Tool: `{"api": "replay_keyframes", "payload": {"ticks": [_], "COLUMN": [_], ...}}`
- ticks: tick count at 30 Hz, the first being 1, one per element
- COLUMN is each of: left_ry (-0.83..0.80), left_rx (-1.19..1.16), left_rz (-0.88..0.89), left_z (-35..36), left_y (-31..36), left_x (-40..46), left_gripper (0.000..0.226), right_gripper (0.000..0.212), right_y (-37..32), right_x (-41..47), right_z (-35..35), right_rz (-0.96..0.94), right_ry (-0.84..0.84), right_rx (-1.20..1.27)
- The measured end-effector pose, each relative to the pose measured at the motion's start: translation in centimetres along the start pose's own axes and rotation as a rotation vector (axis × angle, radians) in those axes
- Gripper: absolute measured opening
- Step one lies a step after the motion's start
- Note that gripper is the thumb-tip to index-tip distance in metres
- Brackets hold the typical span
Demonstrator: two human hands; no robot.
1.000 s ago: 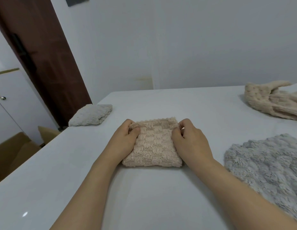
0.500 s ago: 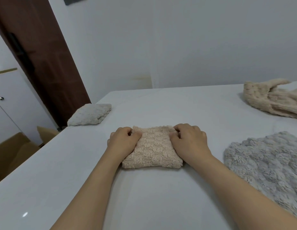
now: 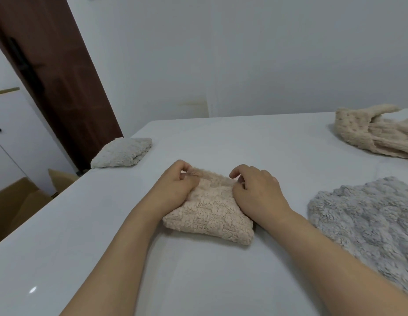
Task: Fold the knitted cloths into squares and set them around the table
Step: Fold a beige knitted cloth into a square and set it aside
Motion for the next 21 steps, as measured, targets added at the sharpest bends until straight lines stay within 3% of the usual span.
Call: {"api": "replay_keyframes", "payload": {"ticks": [4,7,8,11,15,17,21], "left_ry": [-0.068,-0.093,-0.107,-0.147,-0.11,-0.135,-0.107], "left_rx": [-0.357,-0.48,-0.481,-0.449,-0.286,-0.227,-0.142], "left_rz": [0.108,0.109,0.102,0.076,0.0,-0.02,0.114], "left_z": [0.0,-0.3,-0.3,-0.2,-1.1,-1.2,0.0], "left_y": [1.0,1.4,1.5,1.5,1.1,0.7,0.5], "left_x": [-0.6,-0.9,-0.9,-1.1,-1.0,-0.8,-0.8], "left_gripper": [0.018,0.027,0.028,0.029,0.024,0.035,0.024], "right_gripper": [0.047,0.028,0.023,0.042,0.024,0.014,0.034], "right_y": [-0.1,0.2,0.1,-0.2,0.1,0.3,0.0], "right_x": [0.1,0.2,0.1,-0.2,-0.1,0.0,-0.3], "right_z": [-0.2,-0.5,-0.7,-1.1,-1.1,-1.0,-1.4], "right_rz": [-0.047,0.002,-0.007,-0.082,-0.086,-0.042,-0.017], "right_ry": [-0.016,-0.059,-0.061,-0.072,0.031,0.06,0.061], "right_rx": [0.132,0.357,0.389,0.315,0.247,0.243,0.195]}}
Point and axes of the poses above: each hand's wrist, its own x-axis towards the middle knuckle, its own z-axis out of the palm, y = z × x, the point moved 1 cm from there along x, towards the middle knuckle, and after that the axes turned 2 degrees about -y, right-handed, at the moved point
